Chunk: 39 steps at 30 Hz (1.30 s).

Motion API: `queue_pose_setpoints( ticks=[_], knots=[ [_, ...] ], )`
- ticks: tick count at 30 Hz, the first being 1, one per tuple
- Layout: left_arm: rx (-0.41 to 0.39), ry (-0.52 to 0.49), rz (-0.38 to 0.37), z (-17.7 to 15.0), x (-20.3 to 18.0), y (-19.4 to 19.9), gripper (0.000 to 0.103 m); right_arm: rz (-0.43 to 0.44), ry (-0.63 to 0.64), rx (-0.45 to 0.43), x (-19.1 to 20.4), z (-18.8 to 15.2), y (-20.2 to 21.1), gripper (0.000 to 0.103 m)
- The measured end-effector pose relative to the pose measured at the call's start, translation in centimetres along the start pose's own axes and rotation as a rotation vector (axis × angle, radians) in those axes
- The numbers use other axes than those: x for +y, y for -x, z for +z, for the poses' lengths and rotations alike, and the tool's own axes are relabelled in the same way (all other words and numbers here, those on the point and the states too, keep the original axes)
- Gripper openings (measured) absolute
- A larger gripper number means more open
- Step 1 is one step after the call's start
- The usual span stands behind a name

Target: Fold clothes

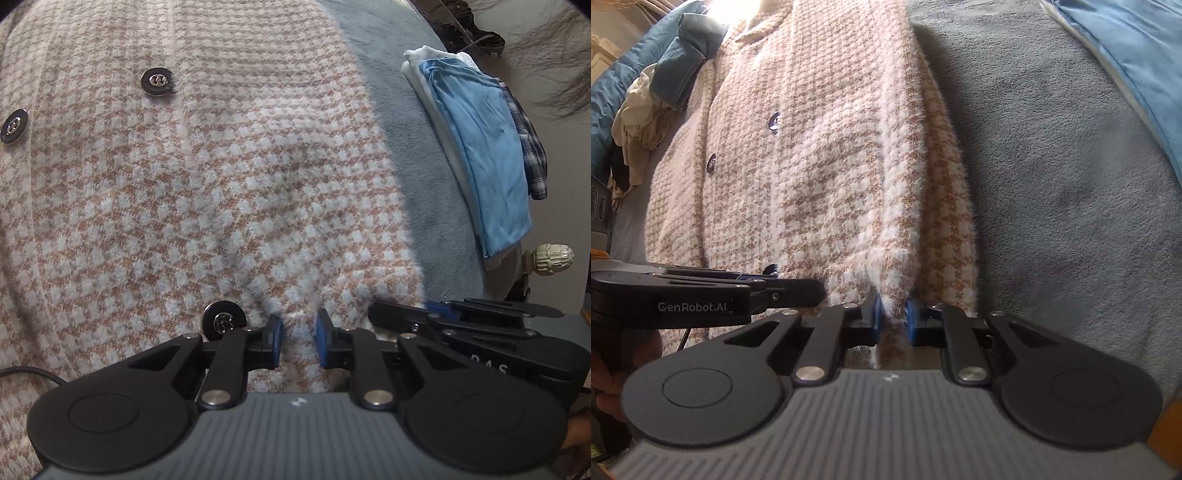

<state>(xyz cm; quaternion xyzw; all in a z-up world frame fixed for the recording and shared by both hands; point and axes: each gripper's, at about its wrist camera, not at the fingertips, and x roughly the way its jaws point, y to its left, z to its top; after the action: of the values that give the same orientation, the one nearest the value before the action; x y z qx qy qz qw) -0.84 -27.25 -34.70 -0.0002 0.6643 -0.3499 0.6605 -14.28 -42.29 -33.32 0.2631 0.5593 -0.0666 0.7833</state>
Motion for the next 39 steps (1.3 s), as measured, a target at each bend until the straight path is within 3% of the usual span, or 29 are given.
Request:
queue_pose_setpoints(
  ticks=[18, 23, 26, 28, 32, 37, 39],
  knots=[
    [0.042, -0.037, 0.021, 1.3, 0.5, -0.5, 0.019, -0.017, 0.007, 0.057, -0.8, -0.2, -1.0, 0.011],
    [0.078, -0.073, 0.001, 2.4, 1.1, 0.1, 0.026, 0.005, -0.059, 0.067, -1.9, -0.4, -1.6, 0.013],
    [0.044, -0.122, 0.01, 3.0, 1.3, 2.2, 0.037, 0.013, -0.101, 0.065, -2.5, -0.7, -0.4, 0.018],
    [0.003, -0.161, 0.027, 3.7, 1.4, 3.8, 0.038, 0.0, -0.102, 0.047, -2.7, -0.9, 1.1, 0.018],
    [-0.069, -0.218, 0.061, 5.4, 1.0, 5.1, 0.043, -0.026, -0.064, -0.076, -2.5, 0.6, 3.7, 0.02],
    [-0.112, -0.155, 0.096, 7.2, -0.3, 3.5, 0.044, 0.042, -0.012, -0.176, -1.2, 3.2, 2.6, 0.02],
    [-0.143, -0.119, 0.124, 8.5, 0.2, 3.2, 0.045, 0.037, 0.001, -0.117, -1.1, 3.1, 0.4, 0.02]
  ],
)
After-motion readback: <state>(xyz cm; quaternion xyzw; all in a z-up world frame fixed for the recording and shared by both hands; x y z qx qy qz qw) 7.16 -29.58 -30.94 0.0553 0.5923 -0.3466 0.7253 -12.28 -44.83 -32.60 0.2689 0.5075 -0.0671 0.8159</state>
